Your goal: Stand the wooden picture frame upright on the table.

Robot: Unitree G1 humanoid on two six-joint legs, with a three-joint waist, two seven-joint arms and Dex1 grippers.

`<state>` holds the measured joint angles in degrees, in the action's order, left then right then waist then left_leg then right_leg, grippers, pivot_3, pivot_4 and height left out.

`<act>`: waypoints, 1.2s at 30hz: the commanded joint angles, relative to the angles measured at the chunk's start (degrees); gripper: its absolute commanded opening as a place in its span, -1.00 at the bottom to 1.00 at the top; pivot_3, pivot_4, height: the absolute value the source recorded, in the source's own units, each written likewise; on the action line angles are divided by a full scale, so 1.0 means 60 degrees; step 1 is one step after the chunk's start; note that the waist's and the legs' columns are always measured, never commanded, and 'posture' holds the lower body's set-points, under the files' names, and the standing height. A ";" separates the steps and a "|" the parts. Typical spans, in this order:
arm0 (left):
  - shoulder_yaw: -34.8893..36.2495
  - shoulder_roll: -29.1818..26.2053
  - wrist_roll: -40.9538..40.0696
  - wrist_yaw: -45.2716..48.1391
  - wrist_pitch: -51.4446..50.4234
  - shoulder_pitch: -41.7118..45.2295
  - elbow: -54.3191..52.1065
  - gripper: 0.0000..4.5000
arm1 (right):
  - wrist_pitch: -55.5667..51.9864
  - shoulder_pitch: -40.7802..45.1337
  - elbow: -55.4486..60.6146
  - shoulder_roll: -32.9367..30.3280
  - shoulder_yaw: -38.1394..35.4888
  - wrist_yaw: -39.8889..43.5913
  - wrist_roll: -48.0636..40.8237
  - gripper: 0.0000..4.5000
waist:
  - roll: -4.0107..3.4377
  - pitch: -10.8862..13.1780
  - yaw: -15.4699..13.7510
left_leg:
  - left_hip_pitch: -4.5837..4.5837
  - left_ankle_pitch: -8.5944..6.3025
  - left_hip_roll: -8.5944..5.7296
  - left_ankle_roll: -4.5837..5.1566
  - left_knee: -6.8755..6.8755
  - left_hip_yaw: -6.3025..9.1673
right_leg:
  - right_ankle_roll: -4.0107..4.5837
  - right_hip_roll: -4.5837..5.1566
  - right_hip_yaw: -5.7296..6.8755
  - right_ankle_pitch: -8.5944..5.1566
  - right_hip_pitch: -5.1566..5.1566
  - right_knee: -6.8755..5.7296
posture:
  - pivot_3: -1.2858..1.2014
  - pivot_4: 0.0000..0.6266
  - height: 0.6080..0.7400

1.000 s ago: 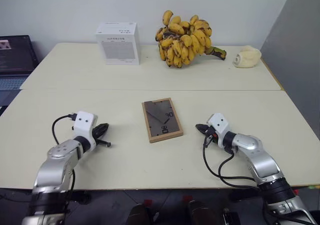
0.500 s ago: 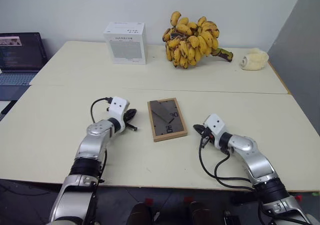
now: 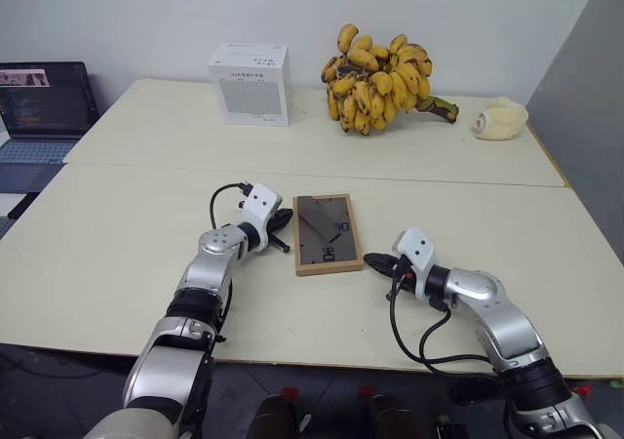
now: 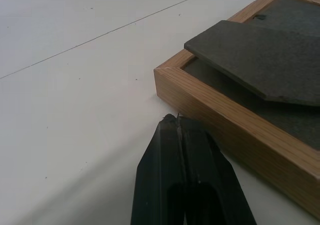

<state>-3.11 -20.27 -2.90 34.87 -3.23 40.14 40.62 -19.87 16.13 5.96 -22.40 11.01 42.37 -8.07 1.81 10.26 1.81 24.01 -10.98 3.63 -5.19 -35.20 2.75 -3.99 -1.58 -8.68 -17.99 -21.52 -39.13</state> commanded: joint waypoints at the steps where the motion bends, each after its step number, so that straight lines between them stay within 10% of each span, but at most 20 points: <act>1: -0.0157 0.0122 0.0099 0.0280 0.0098 0.0069 -0.0027 -1.00 | 0.0126 0.0027 0.0160 0.0112 -0.0104 -0.0258 -0.0006 -1.00 | 0.0000 0.0000 0.0001 | 0.0000 0.0000 0.0000 0.0000 0.0000 0.0001 | 0.0000 0.0000 0.0001 0.0000 0.0001 0.0000 | 0.03 -0.52 1.00; 7: 0.0006 -0.0090 -0.0096 0.0527 -0.0687 -0.0191 -0.0538 -1.00 | 0.0491 0.0265 -0.0468 -0.0068 -0.0347 -0.0572 0.0241 -1.00 | 0.0000 0.0000 -0.0001 | 0.0000 0.0000 -0.0001 0.0000 0.0000 0.0004 | 0.0004 0.0000 0.0003 0.0002 0.0006 0.0005 | 0.03 -0.52 1.00; 18: 0.1129 -0.2351 -0.2810 0.1710 -0.9023 -0.2445 -0.6154 -1.00 | 0.0794 -0.0038 -0.0470 -0.0766 -0.0583 -0.0422 0.0366 -1.00 | -0.0016 -0.0007 0.0456 | -0.0015 -0.0002 0.0009 0.0001 0.0023 0.0015 | 0.0023 -0.0001 0.0015 -0.0019 0.0005 -0.0008 | 0.03 -0.52 1.00; 28: 0.3737 -0.0910 -0.4439 -0.0202 -1.3787 -0.2095 -0.7832 -1.00 | 0.0888 -0.0030 -0.0627 -0.0982 -0.0651 -0.0409 0.0423 -1.00 | -0.0015 -0.0006 0.0479 | -0.0015 -0.0001 0.0003 -0.0001 0.0012 0.0041 | 0.0001 0.0000 0.0040 -0.0034 0.0020 -0.0011 | 0.03 -0.52 1.00; 36: 0.5230 -0.0310 -0.5315 -0.0279 -1.4446 -0.2045 -0.7927 -0.25 | 0.0911 0.0050 -0.0730 -0.0948 -0.0597 -0.0447 0.0499 -1.00 | -0.0014 -0.0006 0.0482 | -0.0016 0.0000 0.0006 -0.0003 0.0015 0.0044 | 0.0016 0.0000 0.0042 -0.0025 0.0018 -0.0009 | 0.03 -0.52 1.00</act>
<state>25.64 -22.26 -33.10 33.32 -90.11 27.34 -5.47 -15.53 15.73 1.19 -27.71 8.07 39.78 -5.45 1.73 10.22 4.71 23.91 -10.98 3.67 -5.21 -35.11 3.01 -3.89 -1.57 -8.42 -18.14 -21.41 -39.18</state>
